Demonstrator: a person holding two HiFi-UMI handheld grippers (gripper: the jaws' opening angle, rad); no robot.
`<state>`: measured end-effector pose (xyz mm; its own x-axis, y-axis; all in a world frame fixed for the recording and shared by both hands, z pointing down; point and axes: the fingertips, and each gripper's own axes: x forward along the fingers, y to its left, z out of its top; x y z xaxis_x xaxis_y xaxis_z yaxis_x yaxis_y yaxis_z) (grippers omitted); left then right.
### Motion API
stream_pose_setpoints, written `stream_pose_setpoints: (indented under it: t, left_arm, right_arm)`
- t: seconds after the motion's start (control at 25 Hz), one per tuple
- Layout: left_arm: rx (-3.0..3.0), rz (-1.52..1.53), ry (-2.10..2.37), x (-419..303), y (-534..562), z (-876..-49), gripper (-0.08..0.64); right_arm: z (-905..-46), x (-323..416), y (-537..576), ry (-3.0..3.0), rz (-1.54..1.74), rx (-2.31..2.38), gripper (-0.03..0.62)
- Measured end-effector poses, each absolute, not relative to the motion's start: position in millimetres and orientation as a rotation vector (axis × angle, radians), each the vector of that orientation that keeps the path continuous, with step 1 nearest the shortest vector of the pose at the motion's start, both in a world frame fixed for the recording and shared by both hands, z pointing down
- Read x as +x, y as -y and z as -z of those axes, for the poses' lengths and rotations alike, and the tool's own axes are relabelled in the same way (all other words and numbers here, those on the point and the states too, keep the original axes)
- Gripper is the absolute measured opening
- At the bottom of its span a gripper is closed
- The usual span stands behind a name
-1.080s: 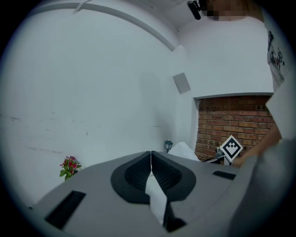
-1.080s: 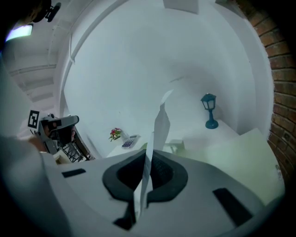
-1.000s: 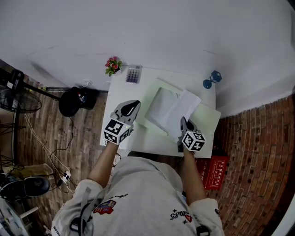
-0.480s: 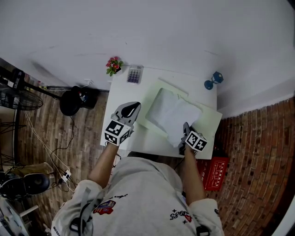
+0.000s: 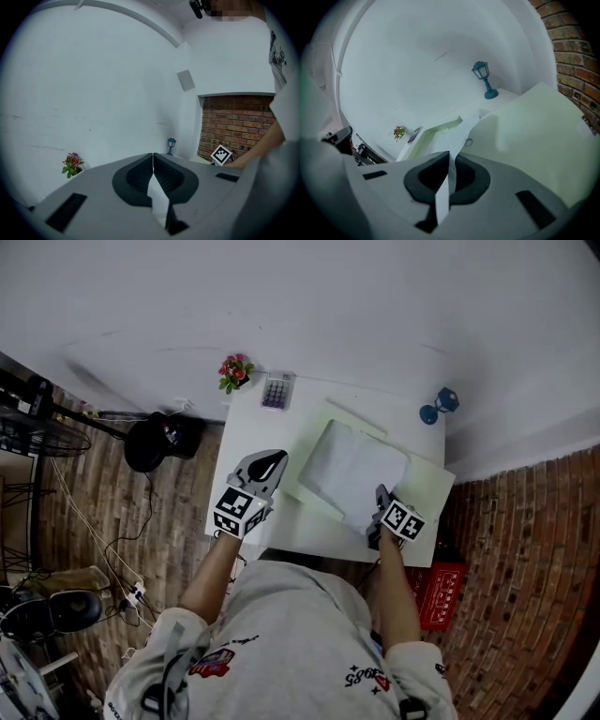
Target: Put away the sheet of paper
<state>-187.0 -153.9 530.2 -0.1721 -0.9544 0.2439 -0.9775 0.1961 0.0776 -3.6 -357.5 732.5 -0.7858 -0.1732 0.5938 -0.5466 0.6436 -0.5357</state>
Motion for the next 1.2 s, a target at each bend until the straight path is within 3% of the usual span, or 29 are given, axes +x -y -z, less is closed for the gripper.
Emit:
stream_pose_setpoints:
  t: [1.2]
  left_arm:
    - [1.775,-0.124,2.264,-214.0,144.2,-538.3,0.023]
  right_arm:
    - [-761.2,-80.4,339.3,2.283,-1.148,0.529,0.0]
